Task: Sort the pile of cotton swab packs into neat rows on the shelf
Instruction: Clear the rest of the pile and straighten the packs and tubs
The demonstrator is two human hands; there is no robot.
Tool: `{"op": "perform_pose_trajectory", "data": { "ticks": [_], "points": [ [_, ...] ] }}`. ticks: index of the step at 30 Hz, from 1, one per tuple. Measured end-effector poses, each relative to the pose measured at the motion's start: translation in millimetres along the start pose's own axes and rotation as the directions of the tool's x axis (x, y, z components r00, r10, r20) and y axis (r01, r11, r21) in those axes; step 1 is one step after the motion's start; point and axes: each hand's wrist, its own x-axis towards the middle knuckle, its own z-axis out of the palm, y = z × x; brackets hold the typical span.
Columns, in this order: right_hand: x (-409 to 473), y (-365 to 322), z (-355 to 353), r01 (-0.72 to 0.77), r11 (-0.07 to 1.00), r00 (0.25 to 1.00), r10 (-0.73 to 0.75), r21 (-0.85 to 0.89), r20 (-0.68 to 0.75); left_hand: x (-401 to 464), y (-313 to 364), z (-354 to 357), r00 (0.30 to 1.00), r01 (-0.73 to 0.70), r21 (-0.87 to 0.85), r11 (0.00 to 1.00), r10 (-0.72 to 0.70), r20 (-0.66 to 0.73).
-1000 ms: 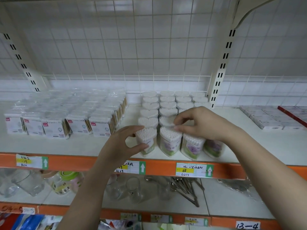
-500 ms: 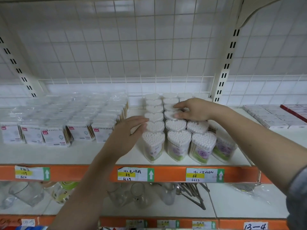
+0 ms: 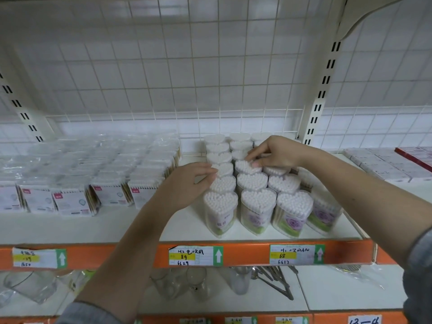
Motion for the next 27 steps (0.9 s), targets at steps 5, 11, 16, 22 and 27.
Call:
{"op": "perform_pose_trajectory", "data": {
  "ticks": [5,11,16,22,27],
  "points": [
    [3,1,-7,0.005,1.000,1.000,-0.004,-0.031,0.023,-1,0,7,0.997,-0.005,-0.046,0.999,0.002,-0.071],
    [15,8,-11,-0.050,0.999,0.994,0.048,-0.011,-0.094,6,0,-1,0.998,-0.037,-0.031,0.999,0.035,-0.049],
    [34,15,-6,-0.110,0.982,0.993,0.100,-0.152,-0.068,27,0,-8,0.999,-0.025,0.018,1.000,0.026,-0.044],
    [45,23,-4,-0.123,0.978,0.992,0.118,-0.166,-0.036,62,-8,-8,0.998,0.029,0.083,0.996,-0.034,0.053],
    [46,26,-8,-0.079,0.991,0.997,0.079,-0.111,-0.007,78,-8,-6,0.995,0.041,0.081,0.996,-0.047,0.083]
  ]
}}
